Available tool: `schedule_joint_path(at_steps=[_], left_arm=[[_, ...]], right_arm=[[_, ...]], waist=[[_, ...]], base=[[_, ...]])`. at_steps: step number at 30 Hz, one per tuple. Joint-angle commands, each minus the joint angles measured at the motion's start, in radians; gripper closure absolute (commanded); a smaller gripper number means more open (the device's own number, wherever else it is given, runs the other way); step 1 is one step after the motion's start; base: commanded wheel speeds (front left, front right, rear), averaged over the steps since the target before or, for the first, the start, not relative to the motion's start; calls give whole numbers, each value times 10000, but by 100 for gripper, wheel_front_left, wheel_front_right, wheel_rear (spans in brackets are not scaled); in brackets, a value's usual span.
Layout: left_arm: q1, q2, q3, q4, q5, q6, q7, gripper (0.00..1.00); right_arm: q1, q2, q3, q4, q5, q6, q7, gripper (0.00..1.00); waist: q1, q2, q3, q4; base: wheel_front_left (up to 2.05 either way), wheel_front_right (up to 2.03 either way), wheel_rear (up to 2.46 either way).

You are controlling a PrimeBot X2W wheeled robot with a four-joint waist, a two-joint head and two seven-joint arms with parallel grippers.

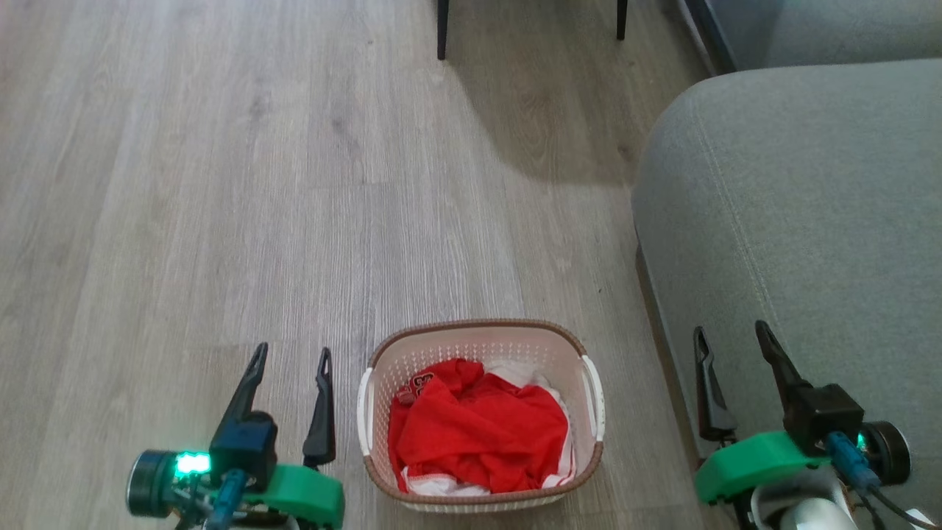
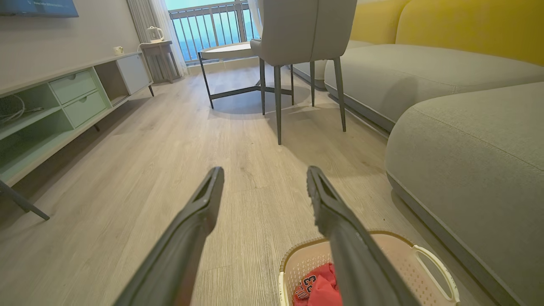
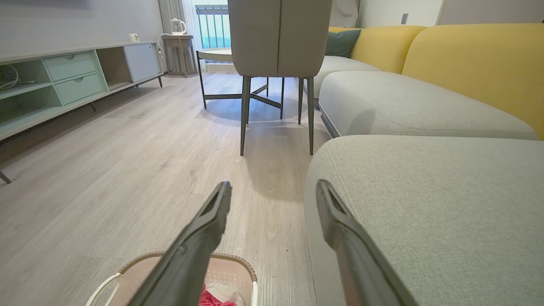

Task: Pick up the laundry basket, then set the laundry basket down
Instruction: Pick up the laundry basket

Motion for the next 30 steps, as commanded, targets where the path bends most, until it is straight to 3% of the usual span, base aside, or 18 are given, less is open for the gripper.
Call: schedule_joint_path(at_steps=[1,9,17,30], left_arm=[[-312,-41,371,-279,-20,-19,-95,0],[-1060,-223,585,27,-334,-227,-95,0],[-2424,-373,836,914,-443,-383,-95,0],[-4548,-492,1046,3609,-834,-532,-95,0]], right_arm=[[-256,-121,187,-344,-90,69,-132,0],[-1097,-121,224,-126,17,69,-132,0],[-2553,-121,195,843,262,69,-132,0],[-4874,-121,491,3622,668,69,-132,0]], waist=[[0,0,96,9],[0,0,1451,-12],[0,0,3436,-129],[0,0,6107,-77]], base=[[0,0,0],[0,0,0],[0,0,0],[0,0,0]])
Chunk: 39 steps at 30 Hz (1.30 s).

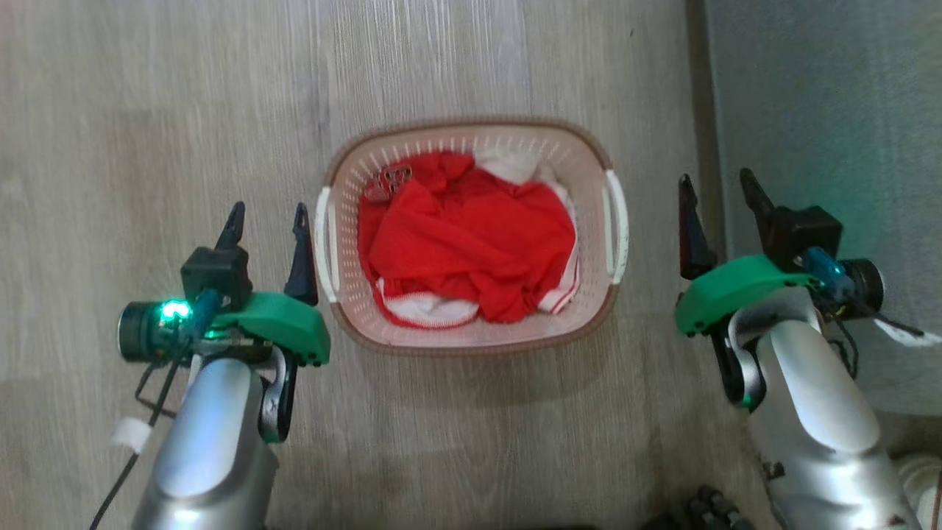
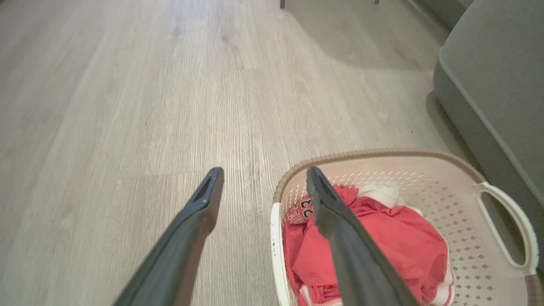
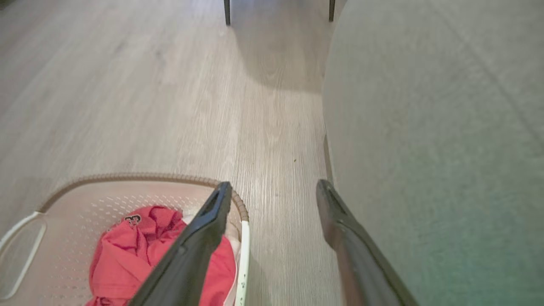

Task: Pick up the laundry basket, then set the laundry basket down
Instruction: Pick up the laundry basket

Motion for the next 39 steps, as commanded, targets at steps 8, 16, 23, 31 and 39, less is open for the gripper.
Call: schedule_joint_path(at_steps=[8,16,23,31,39], left_arm=[[-1186,44,-58,1627,-639,-163,-61,0],[-2380,43,-702,3329,-975,-187,-61,0],[-3319,42,-1292,4491,-1123,-254,-61,0],[-4136,42,-1988,5586,-1578,-252,-61,0],[-4520,42,-2783,5902,-2341,2,-61,0]], right_arm=[[-1054,-47,541,1333,353,69,-120,0],[-1730,-47,756,1925,497,69,-120,0],[-2244,-47,1029,2351,826,69,-120,0],[-2766,-47,1390,3153,1172,69,-120,0],[-3212,-47,1725,3780,1365,69,-120,0]], waist=[[-3,1,1768,181],[-3,1,2658,241],[-3,1,3219,200],[-3,1,3584,205],[-3,1,3789,253]], base=[[0,0,0],[0,0,0],[0,0,0],[0,0,0],[0,0,0]])
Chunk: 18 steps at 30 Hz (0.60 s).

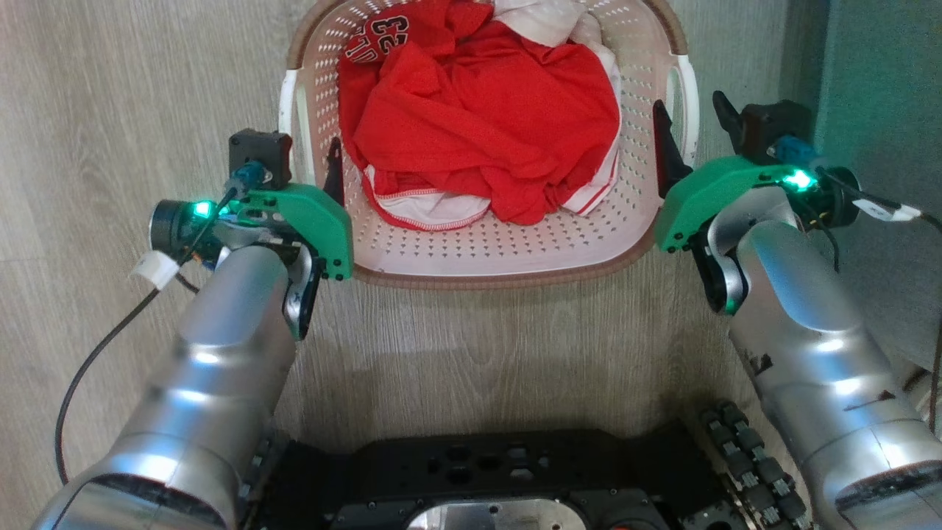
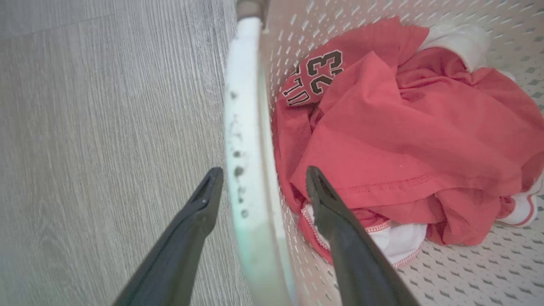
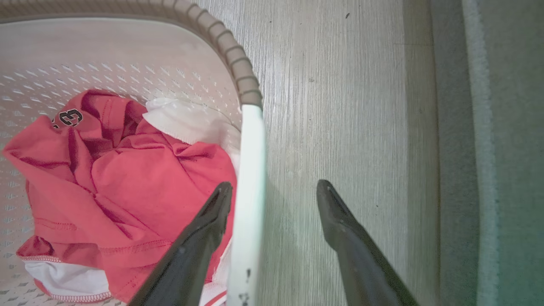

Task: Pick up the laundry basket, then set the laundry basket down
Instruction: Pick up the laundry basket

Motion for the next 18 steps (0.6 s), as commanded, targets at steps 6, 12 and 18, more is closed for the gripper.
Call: schedule_joint_path(at_steps=[6,12,18], left_arm=[[57,206,-451,-79,-682,310,-53,0],[-60,206,-984,-177,-1208,513,-53,0],[-121,206,-1441,-106,-1693,634,-53,89]], right_arm=[[83,109,353,381,289,69,-118,15],[-200,109,543,987,663,69,-118,62],[-451,109,779,1540,1038,69,-118,100]], waist=[[-1,1,116,104],[-1,1,209,204],[-1,1,169,252]], base=[[0,0,0],[0,0,0],[0,0,0]])
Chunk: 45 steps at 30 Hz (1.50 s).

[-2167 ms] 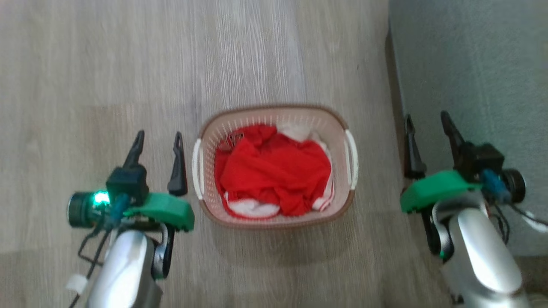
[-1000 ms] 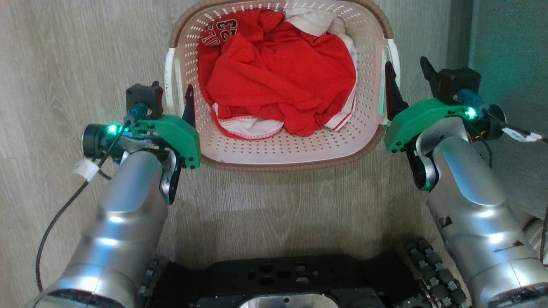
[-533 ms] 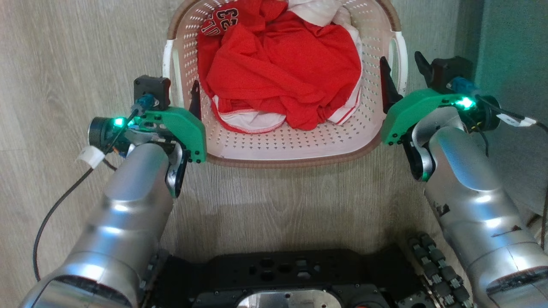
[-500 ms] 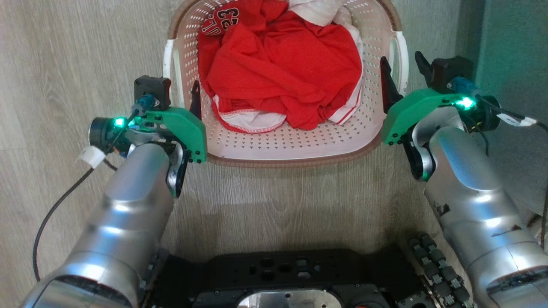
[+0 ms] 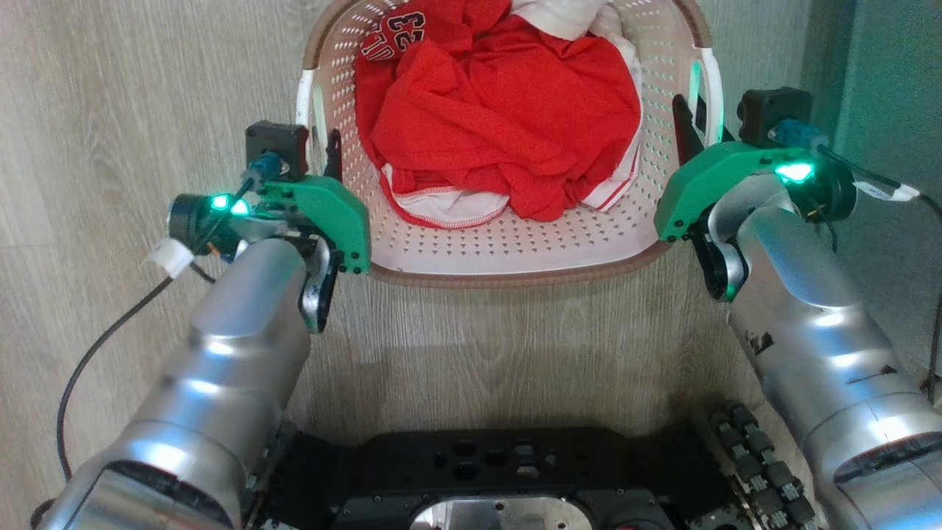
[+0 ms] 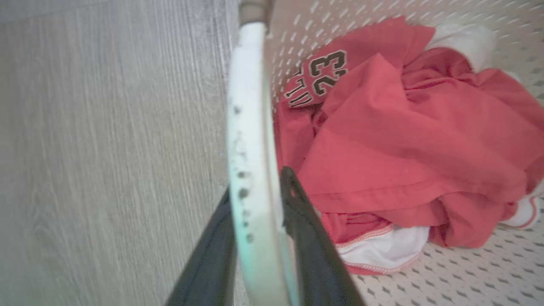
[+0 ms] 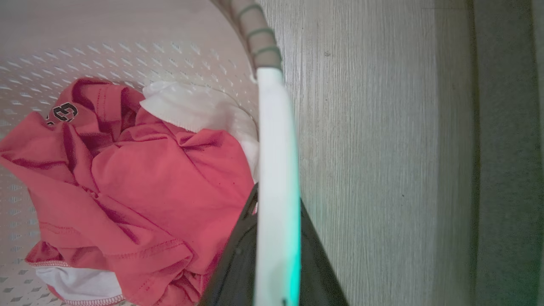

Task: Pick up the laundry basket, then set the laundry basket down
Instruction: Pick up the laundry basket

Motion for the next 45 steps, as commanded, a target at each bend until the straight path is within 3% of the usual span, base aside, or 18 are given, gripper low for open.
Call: schedule_joint_path(at_steps=[1,11,20,30,45], left_arm=[[178,214,-6,-79,-152,97,-53,100],[295,214,-551,47,-605,216,-53,100],[723,214,-1067,373,-1054,200,-53,100],[1633,214,-1979,1015,-1986,-108,245,100],[3491,214,-3042,1397,-3379,-361,1463,100]], right_arm=[[389,111,245,144,110,46,-44,100],[461,111,555,432,488,46,-44,100],[876,111,949,787,1004,46,-44,100],[1734,111,2031,1665,2047,46,-9,100],[3247,111,3539,2520,3867,46,1217,100]], waist=[[1,0,-47,3],[1,0,-458,-77],[1,0,-1464,-199],[1,0,-3358,-232],[1,0,-6826,-27]], base=[[0,0,0],[0,0,0],[0,0,0],[0,0,0],[0,0,0]])
